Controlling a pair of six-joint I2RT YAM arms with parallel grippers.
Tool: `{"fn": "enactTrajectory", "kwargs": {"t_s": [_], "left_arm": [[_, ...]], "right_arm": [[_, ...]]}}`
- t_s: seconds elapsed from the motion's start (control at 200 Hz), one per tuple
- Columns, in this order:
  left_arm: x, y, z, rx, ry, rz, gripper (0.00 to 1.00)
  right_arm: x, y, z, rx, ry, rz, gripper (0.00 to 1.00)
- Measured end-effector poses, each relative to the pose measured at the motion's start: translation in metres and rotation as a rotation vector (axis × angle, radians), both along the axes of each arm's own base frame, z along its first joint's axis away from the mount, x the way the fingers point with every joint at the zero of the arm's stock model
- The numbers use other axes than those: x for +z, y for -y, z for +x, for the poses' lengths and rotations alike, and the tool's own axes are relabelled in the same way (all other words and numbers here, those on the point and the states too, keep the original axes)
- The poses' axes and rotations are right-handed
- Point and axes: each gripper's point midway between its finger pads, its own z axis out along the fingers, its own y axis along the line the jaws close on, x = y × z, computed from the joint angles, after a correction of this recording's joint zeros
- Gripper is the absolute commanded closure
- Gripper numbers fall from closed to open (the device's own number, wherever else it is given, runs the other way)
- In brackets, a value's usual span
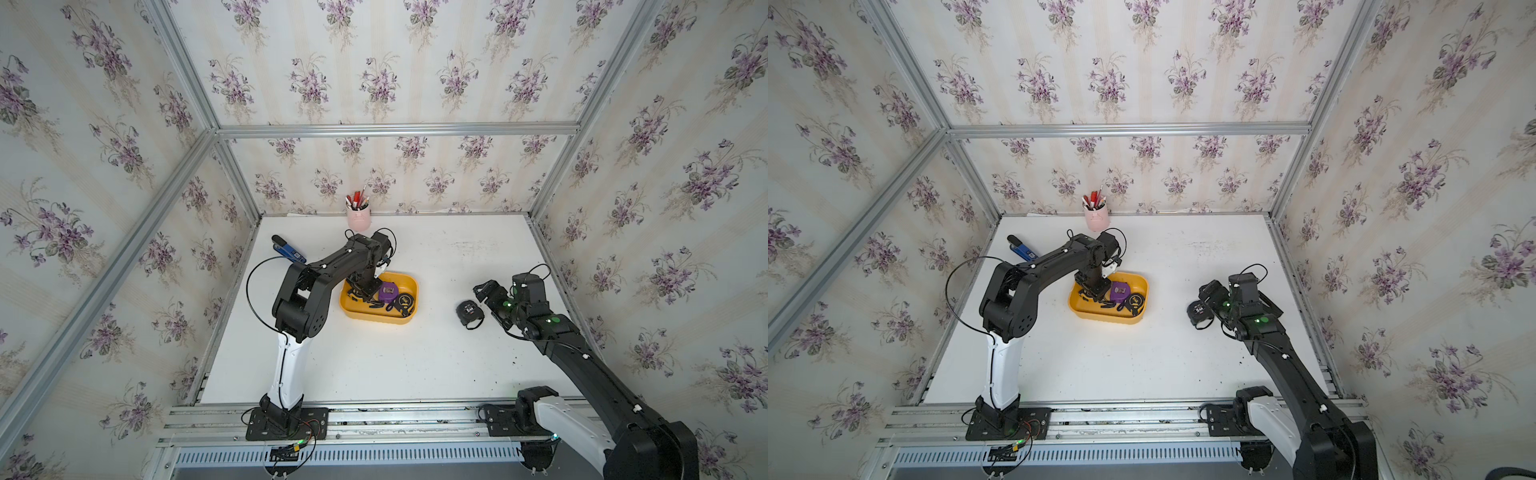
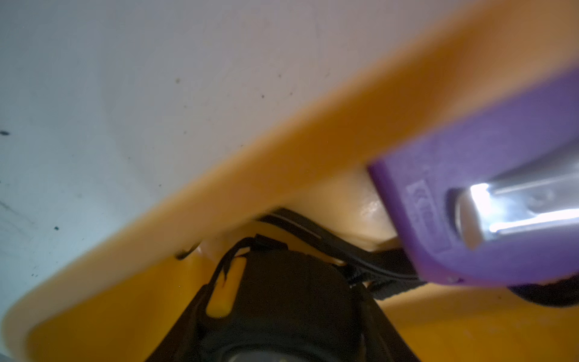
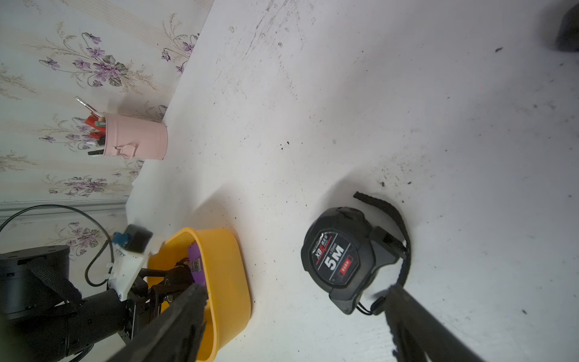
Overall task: Take the tape measure out of the storage box
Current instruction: Pick up the tape measure from the storage box, then place the tape measure at the center of the board.
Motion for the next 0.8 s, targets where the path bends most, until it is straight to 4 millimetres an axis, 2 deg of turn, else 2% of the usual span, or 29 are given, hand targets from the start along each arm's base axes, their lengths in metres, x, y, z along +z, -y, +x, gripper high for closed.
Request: {"fn": "enactTrajectory", "kwargs": {"t_s": [0.155, 0.35, 0.485, 0.57, 0.684, 0.799], "left_arm": [[0.029, -0.001, -0.002, 0.047, 0.037, 0.02, 0.84], [0.093, 0.011, -0.003, 0.122, 0.142, -0.039, 0.86], [0.142, 0.023, 0.001, 0.247, 0.221, -0.186, 0.86], [0.166, 0.038, -0.003, 0.338, 0.245, -0.33, 0.86], [0.18, 0.059, -0.014, 0.466, 0.223, -0.52, 0.87], [0.186, 0.077, -0.02, 0.619, 0.177, -0.693, 0.87]], "right_arm": [[0.002, -0.006, 0.002, 0.025, 0.022, 0.027, 0.09], [0.013, -0.029, 0.006, 0.135, 0.08, 0.101, 0.1], [0.034, -0.064, 0.005, 0.297, 0.164, 0.161, 0.1], [0.06, -0.093, 0.0, 0.428, 0.25, 0.188, 0.1], [0.094, -0.128, -0.011, 0.587, 0.369, 0.211, 0.1], [0.109, -0.155, -0.023, 0.701, 0.431, 0.214, 0.1]]}}
